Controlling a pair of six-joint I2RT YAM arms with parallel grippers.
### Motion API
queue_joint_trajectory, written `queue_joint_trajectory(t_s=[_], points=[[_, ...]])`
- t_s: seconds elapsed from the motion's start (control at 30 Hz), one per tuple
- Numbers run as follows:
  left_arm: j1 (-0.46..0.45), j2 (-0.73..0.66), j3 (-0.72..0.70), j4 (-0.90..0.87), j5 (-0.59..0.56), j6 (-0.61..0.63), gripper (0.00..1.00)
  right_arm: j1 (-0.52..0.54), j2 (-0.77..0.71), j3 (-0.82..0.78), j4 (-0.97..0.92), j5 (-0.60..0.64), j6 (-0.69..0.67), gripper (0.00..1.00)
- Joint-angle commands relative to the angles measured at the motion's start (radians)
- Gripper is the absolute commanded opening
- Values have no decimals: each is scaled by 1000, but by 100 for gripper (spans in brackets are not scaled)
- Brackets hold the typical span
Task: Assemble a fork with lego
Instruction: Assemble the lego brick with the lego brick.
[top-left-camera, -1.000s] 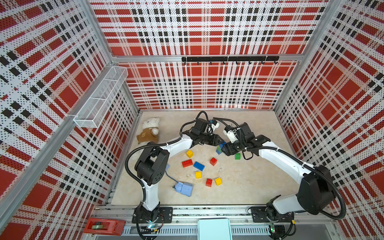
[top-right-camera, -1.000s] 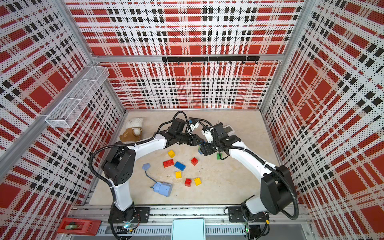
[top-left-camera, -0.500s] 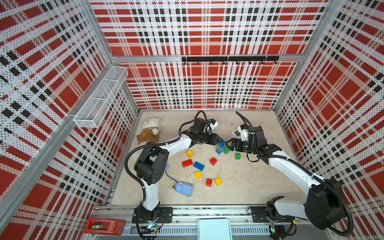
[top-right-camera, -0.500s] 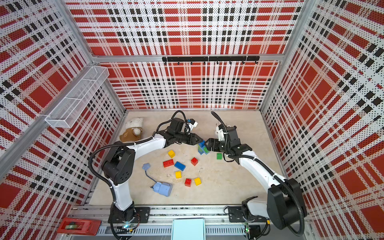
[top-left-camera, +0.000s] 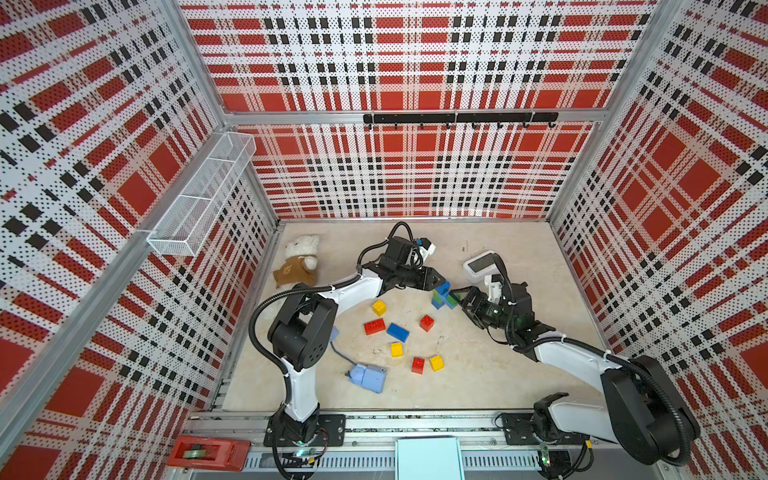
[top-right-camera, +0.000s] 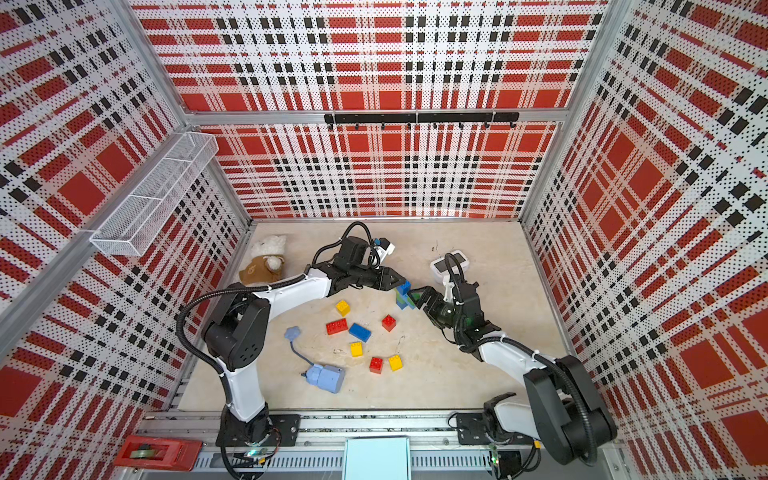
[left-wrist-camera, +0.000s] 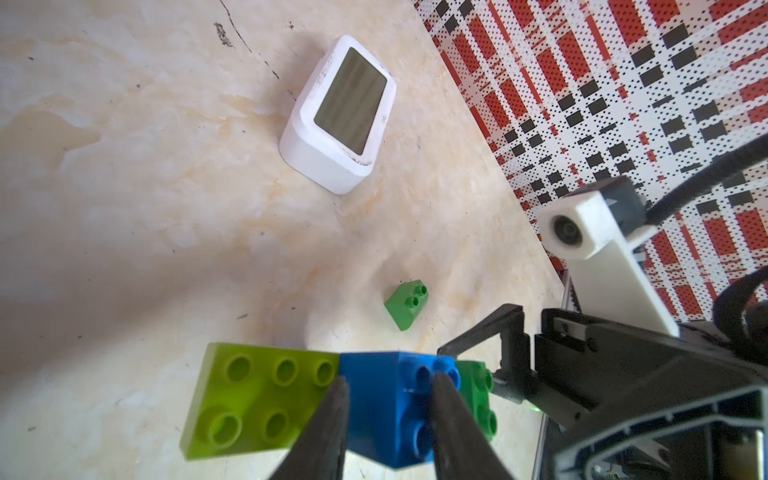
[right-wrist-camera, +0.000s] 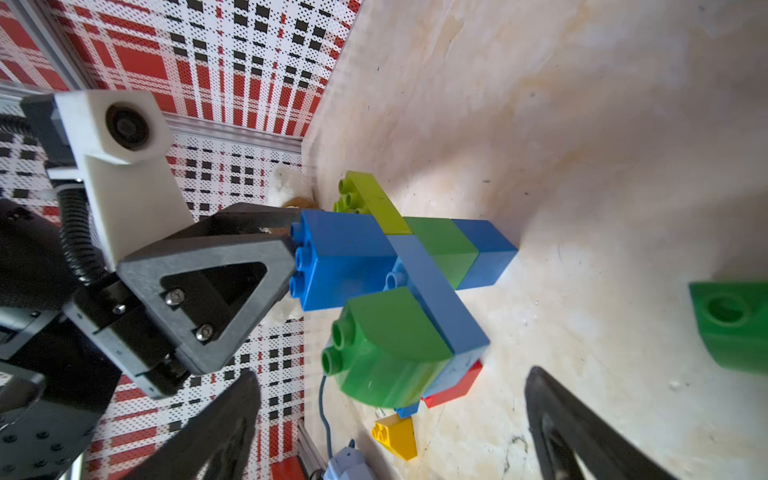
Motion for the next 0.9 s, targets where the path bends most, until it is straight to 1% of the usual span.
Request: queue_joint_trajectory(t_s=[0.0, 0.27, 0.33, 0.87], points=[[10, -10, -26, -45, -21, 2, 36, 0, 44, -35, 238, -8, 125, 100], [10, -12, -25, -44, -21, 2, 36, 0, 154, -54, 424, -16, 194, 93], [9, -10, -25, -45, -21, 2, 36, -1, 178, -60, 469, -15, 211, 90], [9, -8, -28, -45, -19, 2, 36, 0, 241, -75, 493, -15, 223, 72]])
